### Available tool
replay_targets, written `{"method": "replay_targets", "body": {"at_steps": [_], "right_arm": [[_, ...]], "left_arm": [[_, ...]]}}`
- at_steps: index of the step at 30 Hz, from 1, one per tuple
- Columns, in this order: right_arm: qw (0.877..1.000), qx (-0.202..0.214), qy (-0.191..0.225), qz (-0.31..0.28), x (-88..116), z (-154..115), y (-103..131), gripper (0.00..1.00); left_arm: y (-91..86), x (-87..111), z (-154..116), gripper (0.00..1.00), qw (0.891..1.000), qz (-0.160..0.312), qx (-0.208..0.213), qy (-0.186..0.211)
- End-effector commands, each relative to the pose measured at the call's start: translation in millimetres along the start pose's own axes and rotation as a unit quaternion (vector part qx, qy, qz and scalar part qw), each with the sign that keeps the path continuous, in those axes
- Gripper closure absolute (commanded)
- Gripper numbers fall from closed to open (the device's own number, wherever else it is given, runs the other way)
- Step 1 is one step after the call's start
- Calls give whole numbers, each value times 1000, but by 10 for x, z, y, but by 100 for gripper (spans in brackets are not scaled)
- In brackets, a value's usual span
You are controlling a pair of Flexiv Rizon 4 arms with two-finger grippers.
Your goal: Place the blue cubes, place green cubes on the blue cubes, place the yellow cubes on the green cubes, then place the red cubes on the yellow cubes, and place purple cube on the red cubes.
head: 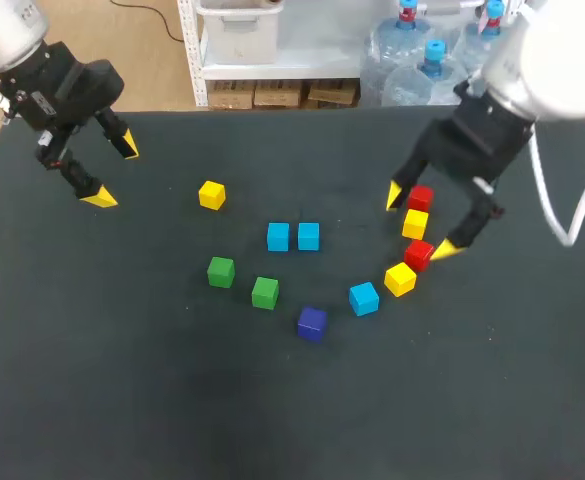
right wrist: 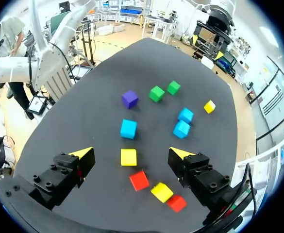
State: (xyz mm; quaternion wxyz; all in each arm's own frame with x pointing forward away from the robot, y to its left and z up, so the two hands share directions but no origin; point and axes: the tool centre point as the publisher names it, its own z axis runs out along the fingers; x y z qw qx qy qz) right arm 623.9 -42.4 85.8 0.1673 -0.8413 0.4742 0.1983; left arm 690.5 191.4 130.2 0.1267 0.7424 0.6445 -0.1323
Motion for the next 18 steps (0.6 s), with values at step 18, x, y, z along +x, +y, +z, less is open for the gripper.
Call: {"method": "replay_targets", "body": {"at_steps": [18], "right_arm": [[997, -40, 48, 54, -22, 663, 49, 0]], "left_arm": [[8, 5, 2, 0, 1000, 1, 0, 0]]}}
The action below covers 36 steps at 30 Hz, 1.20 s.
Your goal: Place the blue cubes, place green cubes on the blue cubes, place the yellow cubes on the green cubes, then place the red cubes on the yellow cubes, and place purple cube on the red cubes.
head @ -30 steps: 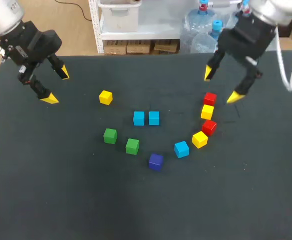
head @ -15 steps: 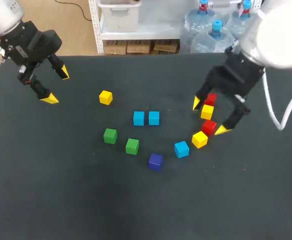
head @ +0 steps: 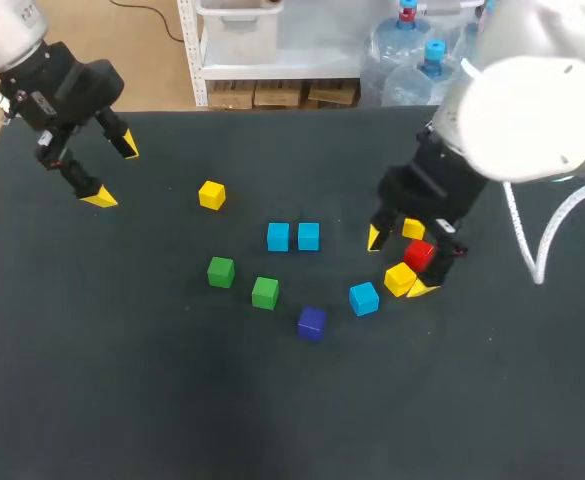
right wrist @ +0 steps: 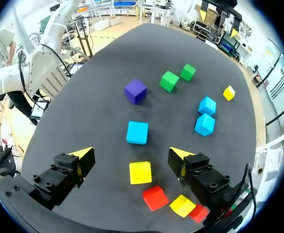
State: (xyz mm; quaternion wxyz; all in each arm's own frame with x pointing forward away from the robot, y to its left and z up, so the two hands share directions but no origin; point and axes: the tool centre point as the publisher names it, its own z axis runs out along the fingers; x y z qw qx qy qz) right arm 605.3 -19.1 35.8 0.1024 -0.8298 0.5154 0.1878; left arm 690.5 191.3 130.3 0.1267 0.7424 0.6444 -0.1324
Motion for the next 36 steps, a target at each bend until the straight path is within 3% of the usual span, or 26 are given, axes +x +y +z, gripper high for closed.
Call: {"method": "replay_targets", "body": {"at_steps": [1, 11, 16, 27, 31, 32, 36], "right_arm": [[1000, 0, 6, 5, -30, 104, -55, 0], [999, 1, 32, 40, -50, 245, -64, 0], [996, 2, 67, 60, -61, 342, -71, 0], [995, -5, 67, 77, -35, 473, -108, 1], [995, -5, 67, 80, -21, 485, -112, 37], [994, -4, 67, 81, -18, 485, -113, 50], [994, -4, 67, 83, -9, 485, -113, 54]], "left_arm": [[7, 6, 2, 0, 1000, 1, 0, 0], [7, 6, 2, 0, 1000, 1, 0, 0], [7, 6, 2, 0, 1000, 1, 0, 0], [7, 6, 2, 0, 1000, 1, 0, 0], [7, 6, 2, 0, 1000, 1, 0, 0], [7, 6, 2, 0, 1000, 1, 0, 0], [7, 6, 2, 0, 1000, 1, 0, 0]]}}
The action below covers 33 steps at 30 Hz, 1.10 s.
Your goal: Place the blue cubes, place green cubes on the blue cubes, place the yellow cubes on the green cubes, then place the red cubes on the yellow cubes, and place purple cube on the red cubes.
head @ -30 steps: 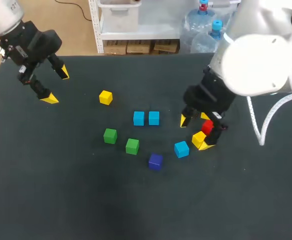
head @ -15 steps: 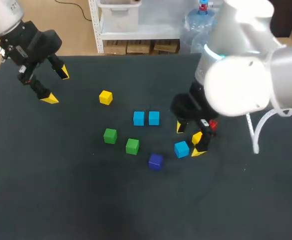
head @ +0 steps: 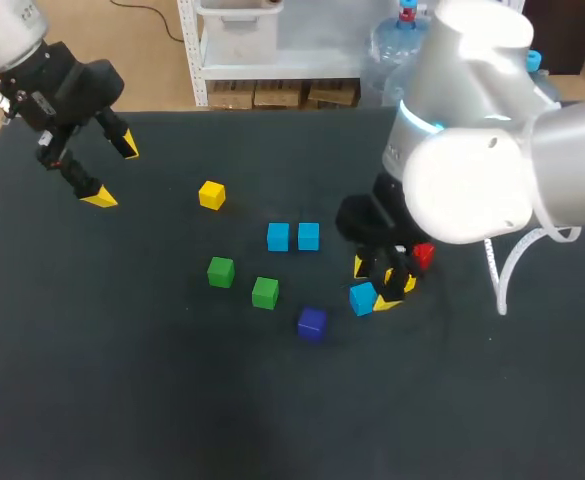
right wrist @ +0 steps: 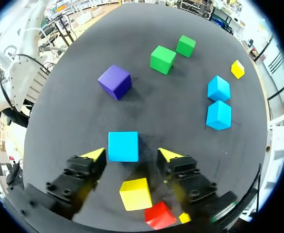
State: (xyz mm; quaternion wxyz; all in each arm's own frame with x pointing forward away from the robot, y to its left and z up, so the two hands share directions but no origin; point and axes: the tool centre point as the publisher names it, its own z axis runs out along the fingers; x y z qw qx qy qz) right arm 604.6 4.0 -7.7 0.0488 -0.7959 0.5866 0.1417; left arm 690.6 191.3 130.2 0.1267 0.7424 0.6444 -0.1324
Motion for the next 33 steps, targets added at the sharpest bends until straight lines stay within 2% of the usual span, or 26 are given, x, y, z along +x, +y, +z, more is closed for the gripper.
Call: {"method": "replay_targets", "body": {"at_steps": [1, 9, 10, 13, 14, 27, 33], "right_arm": [[1000, 0, 0, 2, 1, 6, -7, 54], [1000, 0, -2, 6, 9, 22, -4, 55], [1000, 0, -3, 6, 9, 24, -4, 59], [1000, 0, -4, 5, 8, 27, -2, 97], [1000, 0, -4, 5, 8, 27, -2, 100], [1000, -3, 4, 11, 77, -47, -17, 100], [999, -3, 8, 52, 155, -84, -101, 100]], "left_arm": [[7, 6, 2, 0, 1000, 1, 0, 0], [7, 6, 2, 0, 1000, 1, 0, 0], [7, 6, 2, 0, 1000, 1, 0, 0], [7, 6, 2, 0, 1000, 1, 0, 0], [7, 6, 2, 0, 1000, 1, 0, 0], [7, 6, 2, 0, 1000, 1, 0, 0], [7, 6, 2, 0, 1000, 1, 0, 0]]}}
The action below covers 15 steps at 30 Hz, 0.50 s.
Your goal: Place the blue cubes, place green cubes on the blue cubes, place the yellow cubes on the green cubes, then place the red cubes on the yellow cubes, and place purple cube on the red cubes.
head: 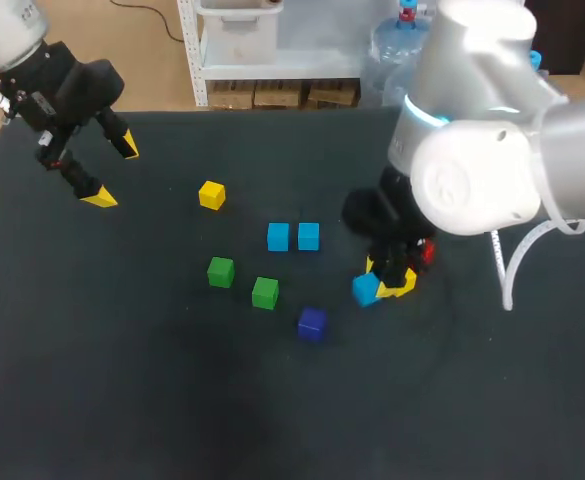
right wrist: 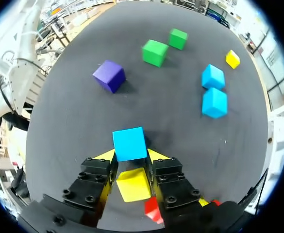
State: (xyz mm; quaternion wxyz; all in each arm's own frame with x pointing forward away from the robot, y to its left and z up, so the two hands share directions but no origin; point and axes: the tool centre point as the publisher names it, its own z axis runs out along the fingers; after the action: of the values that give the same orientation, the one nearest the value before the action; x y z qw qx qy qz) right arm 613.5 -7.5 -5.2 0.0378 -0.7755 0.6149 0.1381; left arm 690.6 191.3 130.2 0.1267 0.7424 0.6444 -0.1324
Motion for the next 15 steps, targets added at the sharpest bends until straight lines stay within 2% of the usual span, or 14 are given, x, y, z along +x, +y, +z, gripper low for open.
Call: {"method": "replay_targets", "body": {"at_steps": [1, 8, 15], "right_arm": [[1000, 0, 0, 27, 40, -22, -79, 100], [995, 29, -9, 93, 65, -100, -292, 100], [990, 61, -20, 126, -41, -201, -523, 100]], "left_arm": [[7, 6, 2, 0, 1000, 1, 0, 0], [7, 6, 2, 0, 1000, 1, 0, 0], [7, 6, 2, 0, 1000, 1, 0, 0]]}}
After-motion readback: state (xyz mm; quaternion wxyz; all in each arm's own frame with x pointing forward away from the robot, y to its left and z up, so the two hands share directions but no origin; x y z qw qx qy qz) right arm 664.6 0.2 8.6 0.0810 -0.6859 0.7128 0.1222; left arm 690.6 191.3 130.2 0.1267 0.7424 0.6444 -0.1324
